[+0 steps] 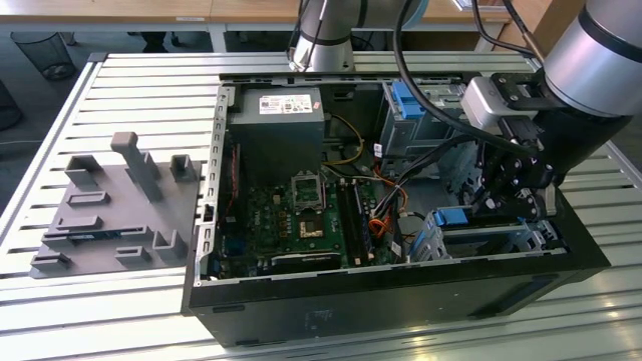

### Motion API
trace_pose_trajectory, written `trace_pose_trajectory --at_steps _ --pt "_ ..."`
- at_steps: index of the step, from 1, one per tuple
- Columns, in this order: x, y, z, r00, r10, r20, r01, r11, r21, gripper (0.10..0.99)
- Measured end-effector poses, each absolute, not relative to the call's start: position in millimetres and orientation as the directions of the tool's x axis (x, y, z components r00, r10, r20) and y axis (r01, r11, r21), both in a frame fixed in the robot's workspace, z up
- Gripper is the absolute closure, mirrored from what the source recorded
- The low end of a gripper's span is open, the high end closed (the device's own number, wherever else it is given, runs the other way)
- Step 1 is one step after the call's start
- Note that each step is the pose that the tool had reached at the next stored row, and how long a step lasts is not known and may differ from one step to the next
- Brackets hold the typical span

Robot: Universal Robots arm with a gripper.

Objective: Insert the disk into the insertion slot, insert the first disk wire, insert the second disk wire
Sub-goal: 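Insert the second disk wire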

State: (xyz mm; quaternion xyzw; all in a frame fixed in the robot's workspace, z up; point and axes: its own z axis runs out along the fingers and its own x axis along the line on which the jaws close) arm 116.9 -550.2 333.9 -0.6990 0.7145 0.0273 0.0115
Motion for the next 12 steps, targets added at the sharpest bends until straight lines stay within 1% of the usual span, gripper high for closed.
trace_pose_trajectory --at_steps 7,12 --pt "117.1 -554.4 333.8 -0.028 -0.997 -0.071 -0.999 0.026 0.023 0.937" --pt "117.1 -556.9 333.8 -0.029 -0.994 -0.102 -0.999 0.026 0.024 0.937"
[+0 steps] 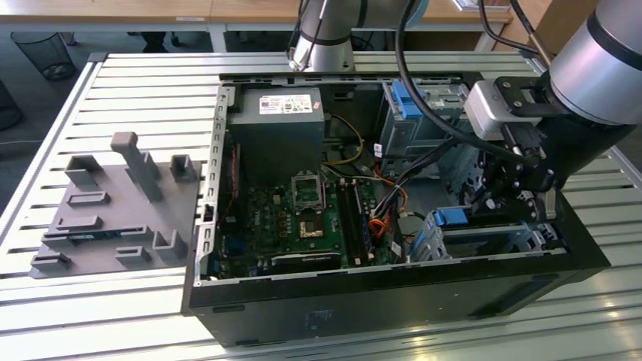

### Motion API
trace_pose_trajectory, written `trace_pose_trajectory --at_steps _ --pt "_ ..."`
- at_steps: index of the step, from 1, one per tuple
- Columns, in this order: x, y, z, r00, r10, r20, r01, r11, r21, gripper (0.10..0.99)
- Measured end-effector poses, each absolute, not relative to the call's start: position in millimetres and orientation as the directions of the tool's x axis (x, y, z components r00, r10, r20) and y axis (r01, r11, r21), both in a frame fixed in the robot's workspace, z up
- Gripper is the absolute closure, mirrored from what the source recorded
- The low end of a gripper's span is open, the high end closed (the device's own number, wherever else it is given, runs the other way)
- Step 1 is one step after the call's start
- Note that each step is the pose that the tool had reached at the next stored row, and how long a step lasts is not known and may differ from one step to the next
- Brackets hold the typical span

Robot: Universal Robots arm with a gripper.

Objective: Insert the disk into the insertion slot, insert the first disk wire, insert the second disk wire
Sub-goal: 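Insert the second disk wire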

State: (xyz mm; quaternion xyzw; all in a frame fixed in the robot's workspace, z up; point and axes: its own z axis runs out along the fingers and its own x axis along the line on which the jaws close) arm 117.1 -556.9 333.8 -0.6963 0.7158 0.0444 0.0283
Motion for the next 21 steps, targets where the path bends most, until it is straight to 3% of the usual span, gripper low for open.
trace_pose_trajectory --at_steps 21 --pt "117.1 -560.3 330.6 -0.03 -0.993 -0.113 -0.999 0.027 0.024 0.937"
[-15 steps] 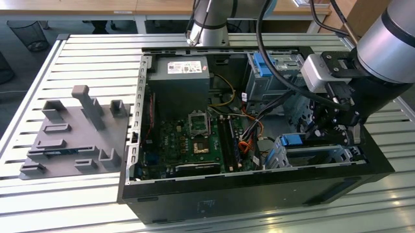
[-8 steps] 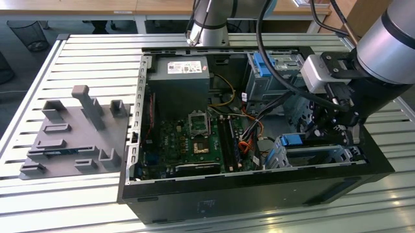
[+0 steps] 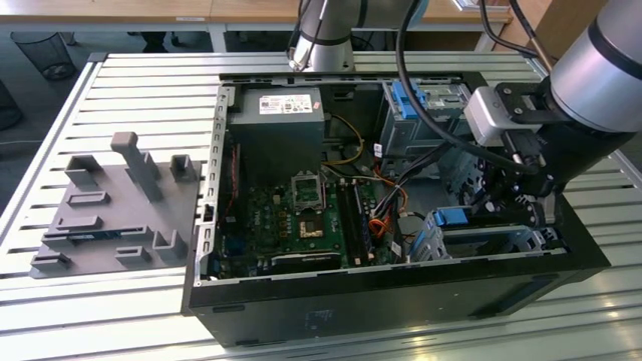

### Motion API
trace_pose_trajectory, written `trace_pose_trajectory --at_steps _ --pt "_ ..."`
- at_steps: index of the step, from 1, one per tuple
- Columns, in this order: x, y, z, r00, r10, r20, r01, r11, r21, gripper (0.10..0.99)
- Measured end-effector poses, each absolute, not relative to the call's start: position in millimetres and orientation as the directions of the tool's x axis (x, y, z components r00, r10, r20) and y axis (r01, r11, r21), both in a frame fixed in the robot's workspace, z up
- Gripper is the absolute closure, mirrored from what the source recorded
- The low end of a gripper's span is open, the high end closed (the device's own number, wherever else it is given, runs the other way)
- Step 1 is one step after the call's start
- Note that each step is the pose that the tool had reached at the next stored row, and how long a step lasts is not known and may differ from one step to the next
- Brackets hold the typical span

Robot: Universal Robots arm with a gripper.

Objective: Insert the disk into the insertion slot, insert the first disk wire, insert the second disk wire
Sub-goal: 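Insert the second disk wire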

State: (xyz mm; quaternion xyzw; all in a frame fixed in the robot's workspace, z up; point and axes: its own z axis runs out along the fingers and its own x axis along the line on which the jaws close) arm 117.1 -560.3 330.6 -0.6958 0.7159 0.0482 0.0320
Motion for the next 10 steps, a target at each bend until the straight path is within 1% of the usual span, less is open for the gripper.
trace_pose_trajectory --at_steps 10 --pt "117.1 -560.3 327.9 -0.03 -0.993 -0.113 -0.999 0.027 0.024 0.937"
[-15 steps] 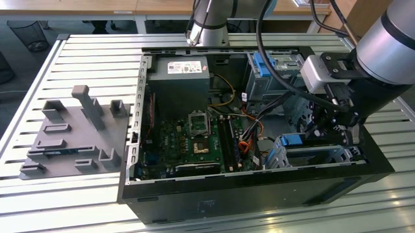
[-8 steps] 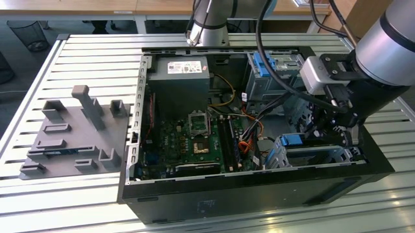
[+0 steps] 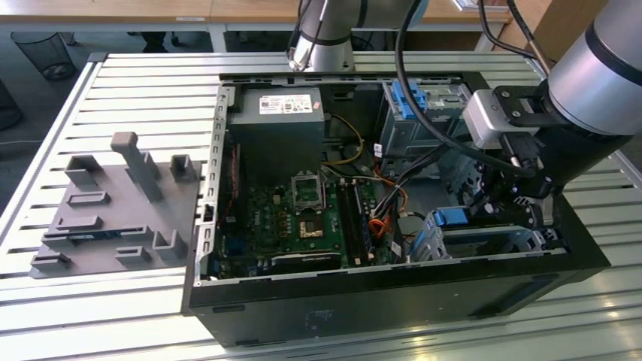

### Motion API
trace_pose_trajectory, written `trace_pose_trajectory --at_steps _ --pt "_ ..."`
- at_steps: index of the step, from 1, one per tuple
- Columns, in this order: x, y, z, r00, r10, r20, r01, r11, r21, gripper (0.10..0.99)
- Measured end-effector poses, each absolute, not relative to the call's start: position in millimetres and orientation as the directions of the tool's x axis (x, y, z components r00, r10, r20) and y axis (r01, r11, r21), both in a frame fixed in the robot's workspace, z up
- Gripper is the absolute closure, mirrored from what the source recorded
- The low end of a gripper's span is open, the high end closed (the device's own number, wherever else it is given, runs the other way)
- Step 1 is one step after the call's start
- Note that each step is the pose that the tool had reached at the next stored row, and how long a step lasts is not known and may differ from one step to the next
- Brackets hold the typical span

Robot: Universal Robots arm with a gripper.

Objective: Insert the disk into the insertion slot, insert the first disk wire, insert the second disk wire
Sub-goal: 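Insert the second disk wire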

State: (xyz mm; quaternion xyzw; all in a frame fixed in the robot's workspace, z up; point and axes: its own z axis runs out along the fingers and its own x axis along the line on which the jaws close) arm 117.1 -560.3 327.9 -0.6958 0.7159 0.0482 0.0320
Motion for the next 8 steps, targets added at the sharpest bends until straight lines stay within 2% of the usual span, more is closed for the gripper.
trace_pose_trajectory --at_steps 4,5,8 --pt "117.1 -560.3 327.7 -0.03 -0.993 -0.113 -0.999 0.027 0.024 0.925" --pt "117.1 -560.3 327.7 -0.03 -0.993 -0.113 -0.999 0.027 0.024 0.863" --pt "117.1 -560.3 328.4 -0.03 -0.993 -0.113 -0.999 0.027 0.024 0.863"
